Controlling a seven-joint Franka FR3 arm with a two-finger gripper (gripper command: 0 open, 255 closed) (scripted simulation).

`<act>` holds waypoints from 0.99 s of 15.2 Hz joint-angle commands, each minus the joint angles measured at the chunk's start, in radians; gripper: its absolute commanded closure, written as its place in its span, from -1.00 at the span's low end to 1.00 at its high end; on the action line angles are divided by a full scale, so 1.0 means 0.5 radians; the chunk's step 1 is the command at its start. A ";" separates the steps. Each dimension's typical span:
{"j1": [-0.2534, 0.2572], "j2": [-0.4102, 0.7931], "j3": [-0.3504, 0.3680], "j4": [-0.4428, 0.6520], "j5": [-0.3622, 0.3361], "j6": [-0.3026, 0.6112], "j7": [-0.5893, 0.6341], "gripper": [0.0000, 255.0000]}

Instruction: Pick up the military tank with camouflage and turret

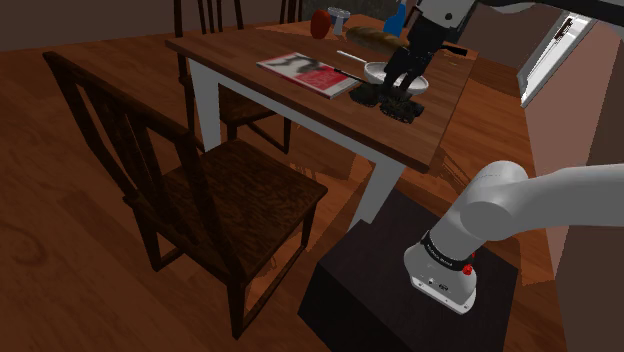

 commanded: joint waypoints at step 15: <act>-0.031 1.010 -0.379 0.765 -0.286 -0.225 -0.647 -1.00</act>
